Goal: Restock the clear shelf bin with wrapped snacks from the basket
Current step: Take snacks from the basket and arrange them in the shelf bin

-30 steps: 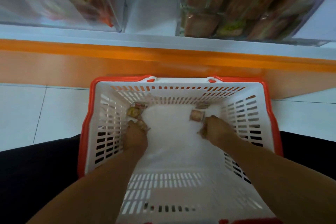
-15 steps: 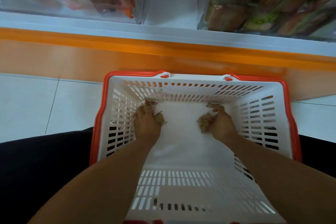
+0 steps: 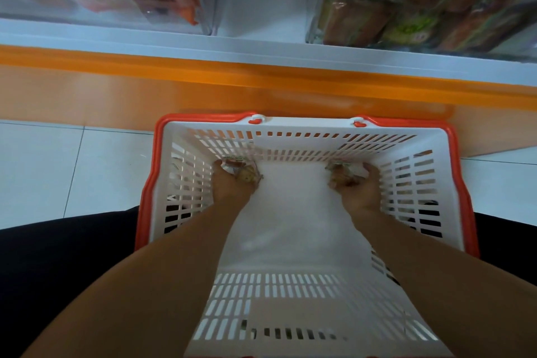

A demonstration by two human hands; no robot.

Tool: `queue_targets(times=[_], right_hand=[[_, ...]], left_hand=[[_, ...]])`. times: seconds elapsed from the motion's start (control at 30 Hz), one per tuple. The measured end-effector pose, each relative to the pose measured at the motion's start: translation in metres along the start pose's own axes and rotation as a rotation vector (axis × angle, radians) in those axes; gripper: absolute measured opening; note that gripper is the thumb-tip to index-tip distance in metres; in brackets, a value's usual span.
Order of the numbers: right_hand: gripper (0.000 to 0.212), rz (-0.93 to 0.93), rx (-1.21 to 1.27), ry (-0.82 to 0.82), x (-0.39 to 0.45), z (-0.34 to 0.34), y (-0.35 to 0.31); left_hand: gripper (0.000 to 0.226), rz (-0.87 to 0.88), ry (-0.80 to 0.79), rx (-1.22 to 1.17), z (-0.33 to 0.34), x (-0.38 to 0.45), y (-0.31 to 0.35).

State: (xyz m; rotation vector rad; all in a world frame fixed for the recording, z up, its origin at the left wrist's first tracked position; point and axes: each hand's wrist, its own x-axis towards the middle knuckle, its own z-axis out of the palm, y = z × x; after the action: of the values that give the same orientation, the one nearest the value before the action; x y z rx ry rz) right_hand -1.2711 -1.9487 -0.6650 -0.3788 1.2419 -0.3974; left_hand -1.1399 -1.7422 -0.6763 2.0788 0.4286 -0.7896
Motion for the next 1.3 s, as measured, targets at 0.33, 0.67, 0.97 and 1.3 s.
queue_targets(times=[0.33, 0.67, 0.97, 1.3], right_hand=[[0.064, -0.284, -0.956, 0.123, 0.012, -0.006, 0.015], [0.052, -0.024, -0.628, 0.041, 0.009, 0.032, 0.033], [0.047, 0.251, -0.557, -0.301, 0.002, 0.048, 0.045], [0.040, 0.272, -0.638, -0.363, -0.004, 0.051, 0.038]], left_hand=[[0.059, 0.365, 0.208, 0.396, 0.001, -0.009, -0.014], [0.088, 0.161, 0.044, 0.289, 0.023, -0.005, -0.006], [0.037, -0.177, -0.041, -0.353, 0.046, -0.006, 0.019], [0.034, -0.406, -0.541, -0.687, 0.030, -0.008, 0.026]])
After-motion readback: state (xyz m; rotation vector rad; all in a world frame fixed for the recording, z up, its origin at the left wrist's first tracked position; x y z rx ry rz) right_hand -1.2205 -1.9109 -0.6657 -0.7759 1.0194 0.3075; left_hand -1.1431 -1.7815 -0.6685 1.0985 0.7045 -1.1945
